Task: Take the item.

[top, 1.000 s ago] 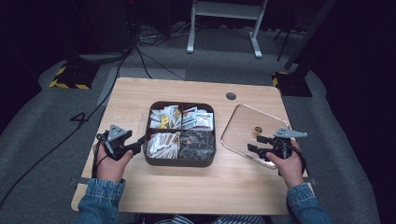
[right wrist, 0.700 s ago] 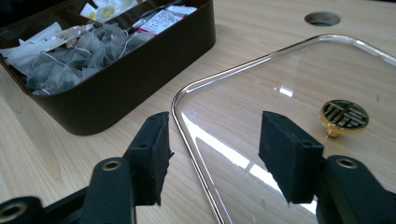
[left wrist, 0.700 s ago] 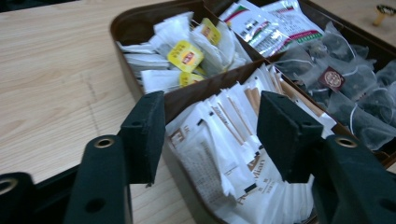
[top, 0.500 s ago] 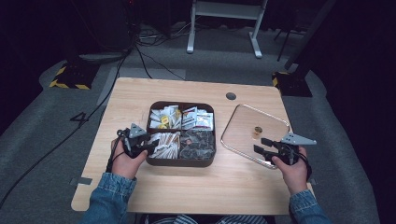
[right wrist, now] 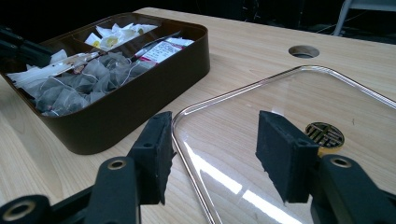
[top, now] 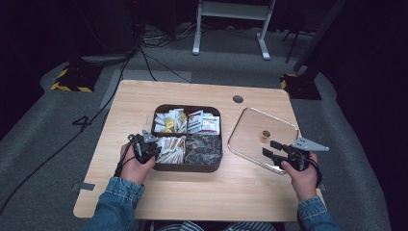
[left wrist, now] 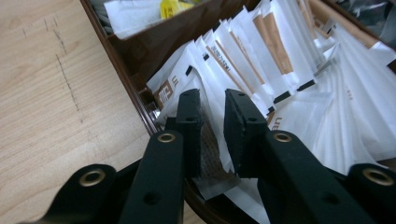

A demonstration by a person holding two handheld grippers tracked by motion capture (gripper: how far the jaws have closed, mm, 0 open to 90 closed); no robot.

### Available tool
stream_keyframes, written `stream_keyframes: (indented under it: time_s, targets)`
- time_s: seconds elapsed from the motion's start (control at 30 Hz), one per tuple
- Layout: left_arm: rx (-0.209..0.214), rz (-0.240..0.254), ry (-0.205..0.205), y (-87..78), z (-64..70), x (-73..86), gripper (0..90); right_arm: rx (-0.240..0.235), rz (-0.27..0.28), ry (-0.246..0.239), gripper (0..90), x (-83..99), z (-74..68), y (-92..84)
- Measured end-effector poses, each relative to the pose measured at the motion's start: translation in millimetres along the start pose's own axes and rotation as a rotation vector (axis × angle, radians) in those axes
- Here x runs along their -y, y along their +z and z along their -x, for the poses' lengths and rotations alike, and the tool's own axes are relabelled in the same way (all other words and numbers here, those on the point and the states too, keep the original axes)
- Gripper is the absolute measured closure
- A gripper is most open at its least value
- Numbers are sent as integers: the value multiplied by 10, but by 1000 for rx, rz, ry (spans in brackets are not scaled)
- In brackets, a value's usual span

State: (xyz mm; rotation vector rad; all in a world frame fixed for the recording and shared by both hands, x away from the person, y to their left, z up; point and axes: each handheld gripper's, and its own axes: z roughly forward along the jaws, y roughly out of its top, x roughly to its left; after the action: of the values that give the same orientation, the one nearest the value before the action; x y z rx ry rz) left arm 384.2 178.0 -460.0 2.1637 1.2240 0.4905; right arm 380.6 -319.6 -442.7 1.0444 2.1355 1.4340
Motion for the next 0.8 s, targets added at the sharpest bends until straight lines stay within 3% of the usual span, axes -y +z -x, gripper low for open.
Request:
stream_keyframes:
  time_s: [0.13,0.4,0.53,0.7,0.8]
  targets:
    - [-33,-13,24,-3,2,-2,855,-2,2,5,468,8,6,5]
    - [16,0,-11,-29,-51,6,897,-5,-4,2,467,13,5,17]
    - [56,50,-44,-92,-95,8,897,-4,4,0,468,18,21,16]
    - [178,134,-108,-191,-156,15,897,-9,6,6,465,26,32,16]
    - [213,158,-118,-220,-160,13,897,-13,3,11,463,37,38,24]
